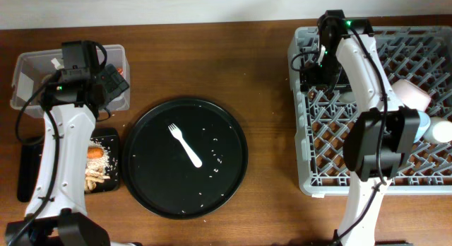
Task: Sort waste into correct bins and load items into the dishwasher rack
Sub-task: 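Lower the right gripper onto the white fork and grasp it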
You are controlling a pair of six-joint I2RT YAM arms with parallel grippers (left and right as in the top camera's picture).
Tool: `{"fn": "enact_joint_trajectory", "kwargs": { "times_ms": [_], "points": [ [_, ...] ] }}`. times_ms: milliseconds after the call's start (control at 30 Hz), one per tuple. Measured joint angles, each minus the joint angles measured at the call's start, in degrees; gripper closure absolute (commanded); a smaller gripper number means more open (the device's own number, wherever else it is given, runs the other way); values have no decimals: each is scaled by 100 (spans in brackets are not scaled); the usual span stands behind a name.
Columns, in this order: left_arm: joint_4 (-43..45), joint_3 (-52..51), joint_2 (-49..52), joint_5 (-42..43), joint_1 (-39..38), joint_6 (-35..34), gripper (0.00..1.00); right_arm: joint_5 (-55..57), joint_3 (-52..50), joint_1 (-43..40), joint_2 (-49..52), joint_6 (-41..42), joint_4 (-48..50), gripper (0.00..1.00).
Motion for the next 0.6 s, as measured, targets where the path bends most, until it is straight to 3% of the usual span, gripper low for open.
{"fn": "enact_joint_trajectory", "kwargs": {
  "times_ms": [133, 200, 300, 600],
  "points": [
    [2, 0, 0, -2, 0, 0, 1, -404, 192, 463, -603, 236, -28, 1],
    [2, 0, 0, -2, 0, 0, 1, -710, 337, 1228, -1237, 280, -7, 1],
    [2, 0, 0, -4, 0, 0, 1, -1005, 313, 2127, -1318, 321, 160, 1],
    [4, 0, 0, 0, 0, 0, 1, -1290, -2280, 4457, -813, 876, 3998, 1]
  ]
}}
